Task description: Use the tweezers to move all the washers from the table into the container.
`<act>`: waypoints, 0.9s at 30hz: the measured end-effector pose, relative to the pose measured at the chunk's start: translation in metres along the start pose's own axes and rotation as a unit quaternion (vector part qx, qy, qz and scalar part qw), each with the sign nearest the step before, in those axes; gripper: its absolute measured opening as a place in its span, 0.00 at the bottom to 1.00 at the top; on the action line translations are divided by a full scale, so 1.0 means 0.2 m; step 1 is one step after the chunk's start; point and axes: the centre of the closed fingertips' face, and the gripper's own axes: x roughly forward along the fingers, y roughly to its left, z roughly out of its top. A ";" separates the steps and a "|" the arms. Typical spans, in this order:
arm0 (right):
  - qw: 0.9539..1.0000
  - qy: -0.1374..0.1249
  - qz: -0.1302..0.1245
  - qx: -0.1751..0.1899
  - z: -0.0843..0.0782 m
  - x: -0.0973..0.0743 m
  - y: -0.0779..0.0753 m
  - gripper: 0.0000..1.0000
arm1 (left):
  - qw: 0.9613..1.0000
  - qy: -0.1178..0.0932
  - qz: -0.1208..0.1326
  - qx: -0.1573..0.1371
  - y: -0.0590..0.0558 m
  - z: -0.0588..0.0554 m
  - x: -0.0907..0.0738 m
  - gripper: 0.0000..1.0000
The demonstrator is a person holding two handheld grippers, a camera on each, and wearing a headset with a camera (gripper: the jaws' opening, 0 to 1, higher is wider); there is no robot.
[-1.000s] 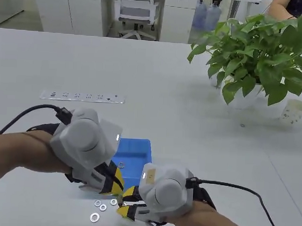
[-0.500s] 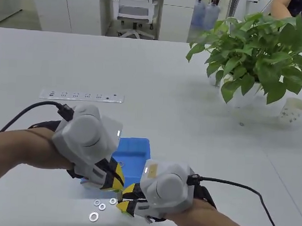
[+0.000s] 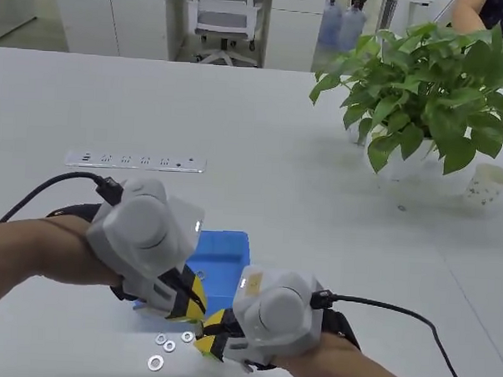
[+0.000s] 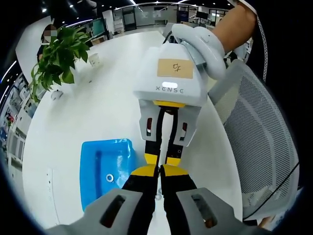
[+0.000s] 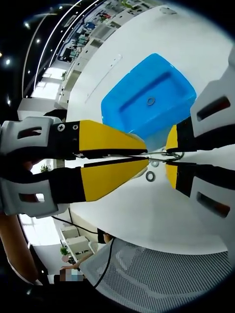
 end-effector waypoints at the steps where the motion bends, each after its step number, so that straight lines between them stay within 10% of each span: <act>1: 1.000 0.000 0.000 0.000 0.00 0.00 0.00 0.08 | 1.000 0.000 0.000 0.000 0.00 0.00 0.00 0.06; 27: 1.000 0.002 0.014 -0.017 0.08 -0.07 0.03 0.08 | 1.000 0.010 -0.006 0.008 -0.04 0.05 -0.10 0.06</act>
